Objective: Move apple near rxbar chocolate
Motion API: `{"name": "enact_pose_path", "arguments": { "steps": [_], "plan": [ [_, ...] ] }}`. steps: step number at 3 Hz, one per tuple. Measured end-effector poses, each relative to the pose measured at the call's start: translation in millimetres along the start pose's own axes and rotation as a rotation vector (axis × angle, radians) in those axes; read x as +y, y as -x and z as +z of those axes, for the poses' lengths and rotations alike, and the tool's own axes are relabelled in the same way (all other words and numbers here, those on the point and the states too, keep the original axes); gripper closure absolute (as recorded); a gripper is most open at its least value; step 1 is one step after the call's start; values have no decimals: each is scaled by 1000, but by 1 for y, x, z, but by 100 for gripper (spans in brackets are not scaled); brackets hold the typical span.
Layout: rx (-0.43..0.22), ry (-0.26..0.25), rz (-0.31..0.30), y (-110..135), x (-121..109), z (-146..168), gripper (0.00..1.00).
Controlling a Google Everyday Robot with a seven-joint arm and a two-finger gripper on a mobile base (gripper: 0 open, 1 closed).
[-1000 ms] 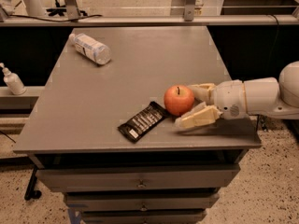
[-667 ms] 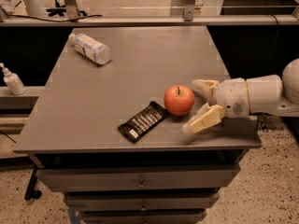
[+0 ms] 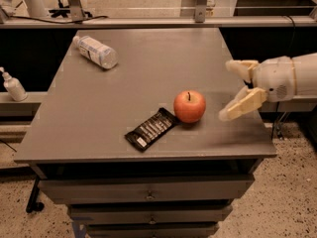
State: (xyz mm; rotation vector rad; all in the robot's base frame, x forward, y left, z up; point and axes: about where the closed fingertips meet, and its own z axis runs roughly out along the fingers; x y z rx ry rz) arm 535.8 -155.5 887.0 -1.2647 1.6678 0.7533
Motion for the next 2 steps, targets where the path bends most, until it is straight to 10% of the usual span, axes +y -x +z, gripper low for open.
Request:
{"name": "enact_pose_path", "arguments": {
  "steps": [2],
  "plan": [
    [-81,-129,-129,54,-51,-74,0]
  ]
}}
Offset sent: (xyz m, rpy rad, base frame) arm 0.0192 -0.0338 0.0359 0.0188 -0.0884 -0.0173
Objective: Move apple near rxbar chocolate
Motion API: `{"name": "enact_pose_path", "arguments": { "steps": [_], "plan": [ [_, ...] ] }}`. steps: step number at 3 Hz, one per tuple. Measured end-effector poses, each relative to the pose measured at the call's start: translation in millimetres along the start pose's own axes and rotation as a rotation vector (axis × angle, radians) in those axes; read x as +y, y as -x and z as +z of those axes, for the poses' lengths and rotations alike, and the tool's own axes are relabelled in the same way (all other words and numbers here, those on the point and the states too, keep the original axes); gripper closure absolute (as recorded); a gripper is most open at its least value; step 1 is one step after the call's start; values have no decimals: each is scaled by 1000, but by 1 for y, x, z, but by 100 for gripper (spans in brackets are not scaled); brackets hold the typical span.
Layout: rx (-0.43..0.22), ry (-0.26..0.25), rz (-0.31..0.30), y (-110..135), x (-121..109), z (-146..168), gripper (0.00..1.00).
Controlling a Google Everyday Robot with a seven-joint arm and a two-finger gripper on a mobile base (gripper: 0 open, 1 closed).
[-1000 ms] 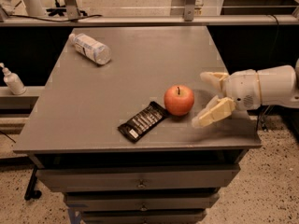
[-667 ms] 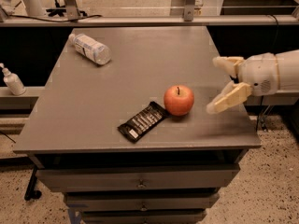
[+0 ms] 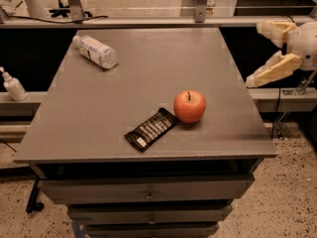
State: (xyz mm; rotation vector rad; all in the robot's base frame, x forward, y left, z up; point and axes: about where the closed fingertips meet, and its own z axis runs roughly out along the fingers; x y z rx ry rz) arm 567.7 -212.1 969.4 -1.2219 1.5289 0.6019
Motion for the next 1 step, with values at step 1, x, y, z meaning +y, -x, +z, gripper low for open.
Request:
{"name": "enact_pose_path", "arguments": {
  "steps": [1],
  "plan": [
    [0,1,0,0,0,1,0]
  ]
}}
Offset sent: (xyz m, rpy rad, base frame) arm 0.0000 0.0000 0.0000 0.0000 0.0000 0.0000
